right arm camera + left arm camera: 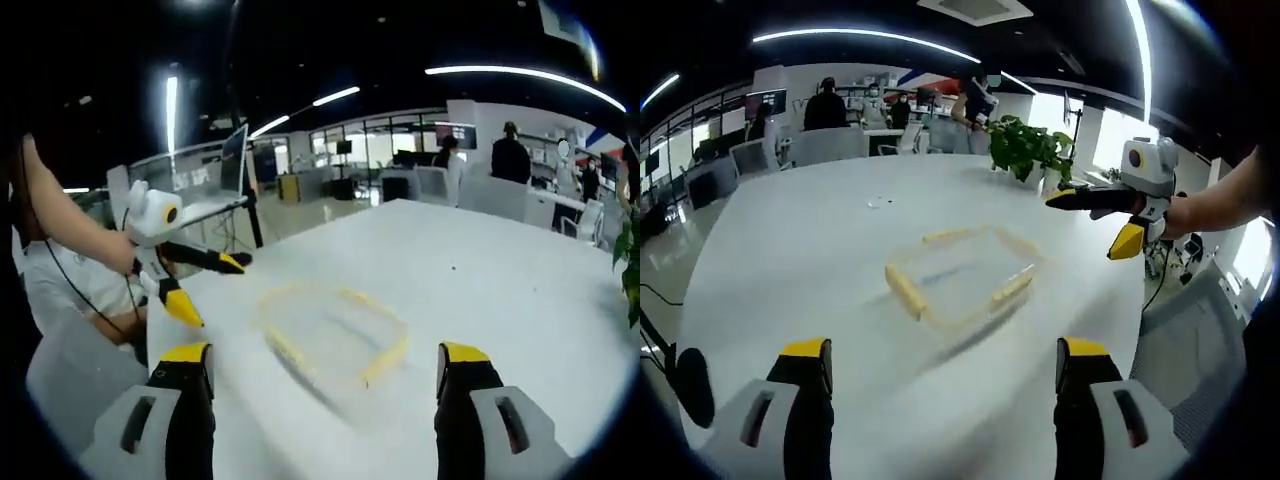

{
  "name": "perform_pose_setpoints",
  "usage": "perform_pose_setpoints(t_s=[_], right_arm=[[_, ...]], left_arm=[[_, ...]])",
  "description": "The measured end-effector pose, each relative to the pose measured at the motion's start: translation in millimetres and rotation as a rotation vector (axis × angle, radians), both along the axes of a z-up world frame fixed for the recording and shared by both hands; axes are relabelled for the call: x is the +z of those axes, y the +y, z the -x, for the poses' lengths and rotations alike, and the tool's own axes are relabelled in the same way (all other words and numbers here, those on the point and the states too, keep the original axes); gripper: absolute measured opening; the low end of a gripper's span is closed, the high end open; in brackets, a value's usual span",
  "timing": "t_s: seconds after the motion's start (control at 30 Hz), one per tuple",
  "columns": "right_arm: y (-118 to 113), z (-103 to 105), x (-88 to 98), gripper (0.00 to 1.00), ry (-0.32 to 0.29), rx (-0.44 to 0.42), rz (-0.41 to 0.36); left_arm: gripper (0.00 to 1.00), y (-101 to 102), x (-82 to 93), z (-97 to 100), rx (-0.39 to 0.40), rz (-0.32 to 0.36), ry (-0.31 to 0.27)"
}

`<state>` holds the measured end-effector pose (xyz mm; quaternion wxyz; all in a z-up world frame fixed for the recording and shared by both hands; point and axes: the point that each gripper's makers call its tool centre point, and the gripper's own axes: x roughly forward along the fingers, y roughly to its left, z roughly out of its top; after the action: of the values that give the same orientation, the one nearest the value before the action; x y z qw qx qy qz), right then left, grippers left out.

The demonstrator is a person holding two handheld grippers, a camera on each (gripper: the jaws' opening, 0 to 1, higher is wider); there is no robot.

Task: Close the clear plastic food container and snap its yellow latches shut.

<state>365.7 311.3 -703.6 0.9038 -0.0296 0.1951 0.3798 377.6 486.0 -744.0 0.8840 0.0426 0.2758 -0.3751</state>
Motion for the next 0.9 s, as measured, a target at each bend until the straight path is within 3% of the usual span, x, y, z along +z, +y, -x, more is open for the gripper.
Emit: perform_pose_setpoints(t_s=[0.4,0.9], right_arm=[[-7,5,2.1,0.93,-0.008,-0.025,-0.016],[-16,20,7.1,0.92,-0.015,-0.118,-0.126]], left_arm=[[0.92,6,7.8,2.8,0.065,0.042,-0.028],[0.92,15,8.2,18.4,0.141,0.136,-0.027]])
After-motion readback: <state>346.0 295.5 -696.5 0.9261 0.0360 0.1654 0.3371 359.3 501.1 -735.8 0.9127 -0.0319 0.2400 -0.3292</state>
